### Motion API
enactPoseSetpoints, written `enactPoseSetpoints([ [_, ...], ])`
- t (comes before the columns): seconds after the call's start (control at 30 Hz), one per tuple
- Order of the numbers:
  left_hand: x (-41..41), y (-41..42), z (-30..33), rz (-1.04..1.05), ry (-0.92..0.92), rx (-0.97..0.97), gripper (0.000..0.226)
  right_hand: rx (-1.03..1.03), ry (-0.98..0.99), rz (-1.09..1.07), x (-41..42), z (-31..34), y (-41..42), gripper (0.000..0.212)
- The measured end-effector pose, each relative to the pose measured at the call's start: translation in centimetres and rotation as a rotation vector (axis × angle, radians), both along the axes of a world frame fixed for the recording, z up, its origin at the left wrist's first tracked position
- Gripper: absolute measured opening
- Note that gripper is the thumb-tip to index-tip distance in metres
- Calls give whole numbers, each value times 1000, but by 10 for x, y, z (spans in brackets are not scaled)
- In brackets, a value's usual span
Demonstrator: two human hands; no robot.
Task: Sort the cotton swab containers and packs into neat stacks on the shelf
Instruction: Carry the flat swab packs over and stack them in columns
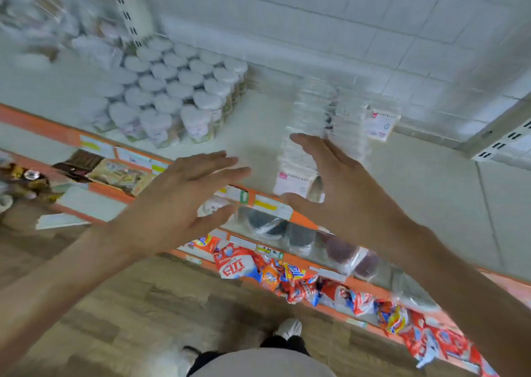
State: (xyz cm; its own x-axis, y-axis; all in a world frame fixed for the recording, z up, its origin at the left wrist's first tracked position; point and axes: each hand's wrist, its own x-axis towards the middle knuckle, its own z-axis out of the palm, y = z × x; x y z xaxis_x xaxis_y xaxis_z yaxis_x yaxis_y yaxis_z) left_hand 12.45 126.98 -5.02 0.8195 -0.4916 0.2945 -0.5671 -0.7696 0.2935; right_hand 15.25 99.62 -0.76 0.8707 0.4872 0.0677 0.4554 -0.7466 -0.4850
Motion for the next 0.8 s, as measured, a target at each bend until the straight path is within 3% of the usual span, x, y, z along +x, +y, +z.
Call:
enactPoseSetpoints([
  [0.4,-123,272,35,401,38,136,65,-111,-158,445,-41,-15,327,76],
  [0.8,-120,414,17,537,104,84,60,-174,-43,523,0,-21,471,82],
])
